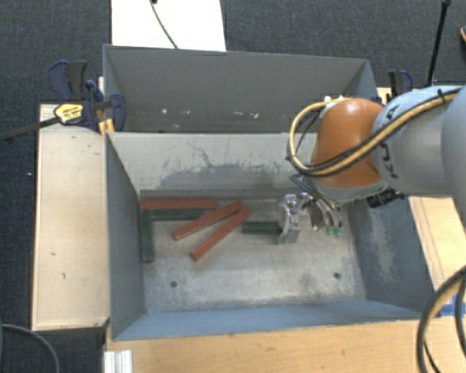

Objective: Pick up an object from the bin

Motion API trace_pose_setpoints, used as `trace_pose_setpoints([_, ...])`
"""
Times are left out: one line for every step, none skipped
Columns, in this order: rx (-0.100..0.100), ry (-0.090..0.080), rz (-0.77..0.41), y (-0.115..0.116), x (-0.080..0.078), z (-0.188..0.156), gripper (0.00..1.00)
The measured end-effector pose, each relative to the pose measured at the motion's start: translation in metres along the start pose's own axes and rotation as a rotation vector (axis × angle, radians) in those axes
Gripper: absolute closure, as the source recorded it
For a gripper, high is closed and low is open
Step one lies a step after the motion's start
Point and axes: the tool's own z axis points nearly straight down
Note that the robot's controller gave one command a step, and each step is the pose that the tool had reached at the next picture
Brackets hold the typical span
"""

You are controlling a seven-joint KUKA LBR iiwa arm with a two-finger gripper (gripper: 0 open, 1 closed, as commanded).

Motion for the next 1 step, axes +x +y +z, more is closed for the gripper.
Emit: trace_pose_setpoints([0.001, -0.009, -0.041, -0.0070, -0.0007, -0.1502, 1.00])
